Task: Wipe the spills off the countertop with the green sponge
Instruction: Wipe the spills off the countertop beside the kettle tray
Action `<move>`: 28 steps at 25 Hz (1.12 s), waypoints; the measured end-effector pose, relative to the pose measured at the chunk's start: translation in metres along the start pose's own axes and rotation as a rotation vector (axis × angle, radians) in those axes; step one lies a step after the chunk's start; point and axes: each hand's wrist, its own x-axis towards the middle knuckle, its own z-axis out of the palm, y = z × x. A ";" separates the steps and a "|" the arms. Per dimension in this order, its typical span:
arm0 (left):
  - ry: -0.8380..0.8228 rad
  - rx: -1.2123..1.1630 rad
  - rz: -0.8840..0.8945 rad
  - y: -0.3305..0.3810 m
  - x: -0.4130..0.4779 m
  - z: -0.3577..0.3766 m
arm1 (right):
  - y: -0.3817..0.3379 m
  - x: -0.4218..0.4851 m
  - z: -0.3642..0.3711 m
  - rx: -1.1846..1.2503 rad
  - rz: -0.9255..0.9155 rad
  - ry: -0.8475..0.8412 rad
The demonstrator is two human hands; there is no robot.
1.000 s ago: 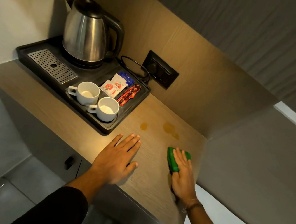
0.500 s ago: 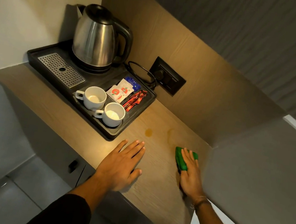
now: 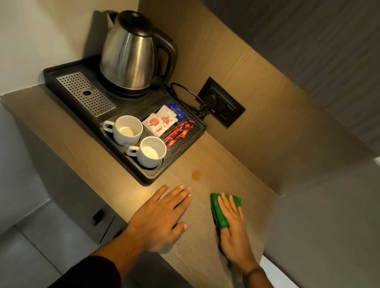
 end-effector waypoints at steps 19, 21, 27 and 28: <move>-0.007 0.011 -0.004 0.002 -0.001 -0.003 | 0.025 0.017 -0.019 -0.033 -0.111 -0.080; -0.006 0.004 -0.003 0.002 0.000 -0.003 | 0.016 0.049 -0.023 -0.025 -0.003 -0.016; 0.007 0.007 0.004 0.001 0.000 -0.003 | -0.042 0.106 -0.005 0.022 -0.006 -0.049; 0.010 0.008 0.003 0.002 0.000 -0.003 | -0.040 0.086 0.000 -0.006 -0.089 -0.076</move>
